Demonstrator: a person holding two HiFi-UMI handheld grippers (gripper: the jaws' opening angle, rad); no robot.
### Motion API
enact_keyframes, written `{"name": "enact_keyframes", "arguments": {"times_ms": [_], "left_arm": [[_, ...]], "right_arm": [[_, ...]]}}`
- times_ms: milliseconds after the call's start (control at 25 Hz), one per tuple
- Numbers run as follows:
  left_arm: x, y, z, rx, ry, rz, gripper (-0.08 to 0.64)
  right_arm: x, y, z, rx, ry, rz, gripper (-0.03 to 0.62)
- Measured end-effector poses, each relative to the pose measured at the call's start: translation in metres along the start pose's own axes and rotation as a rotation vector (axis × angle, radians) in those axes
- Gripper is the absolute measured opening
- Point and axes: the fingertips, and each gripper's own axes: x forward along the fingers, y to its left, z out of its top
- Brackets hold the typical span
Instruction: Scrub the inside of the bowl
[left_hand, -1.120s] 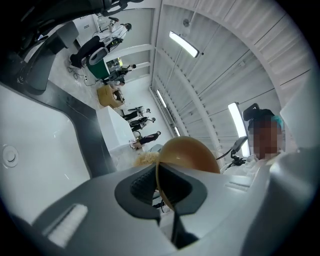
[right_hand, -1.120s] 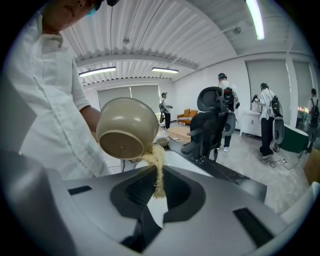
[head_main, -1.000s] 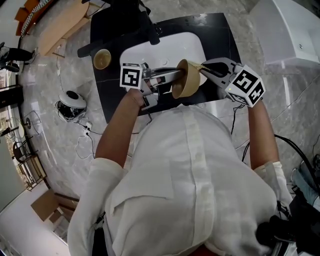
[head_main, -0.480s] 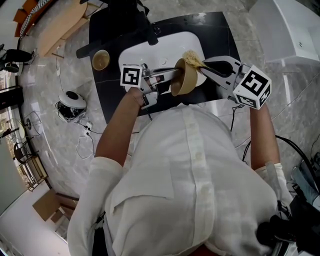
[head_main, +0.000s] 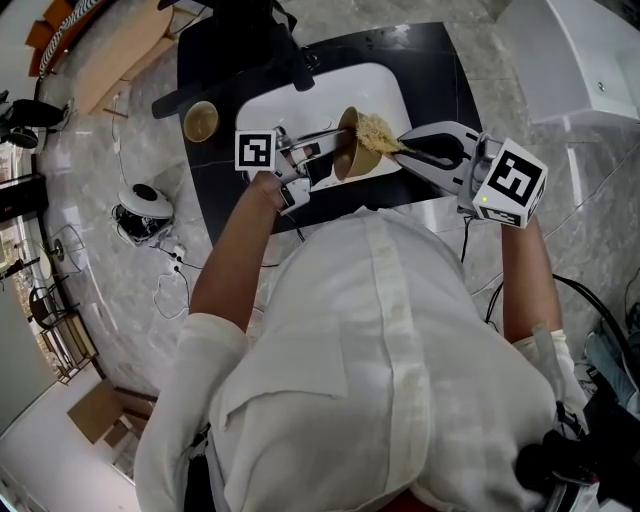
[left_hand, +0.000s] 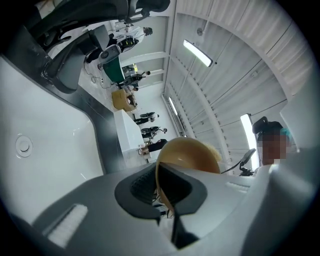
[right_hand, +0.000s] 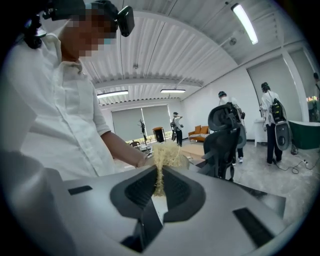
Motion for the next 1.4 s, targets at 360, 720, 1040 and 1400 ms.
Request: {"name": "enact_keyframes", "arguments": {"times_ms": [360, 720, 1040, 1400], "left_arm": [[-0.009, -0.011, 0.016, -0.052, -0.126, -0.047, 0.012], [-0.001, -0.029, 0.013, -0.052, -0.088, -0.123, 0.012], [0.006, -0.036, -0.004, 0.001, 0.005, -0.120, 0.012], [0.010, -0.030, -0.016, 0.043, 0.092, -0.086, 0.012]], "right_arm": [[0.024, 0.038, -0.014, -0.008, 0.036, 0.142, 0.031], [0.040, 0.023, -0.051, 0.026, 0.126, 0.132, 0.031], [0.040, -0.011, -0.083, 0.001, 0.283, 0.006, 0.031], [0.026, -0.046, -0.077, 0.027, 0.266, -0.130, 0.031]]}}
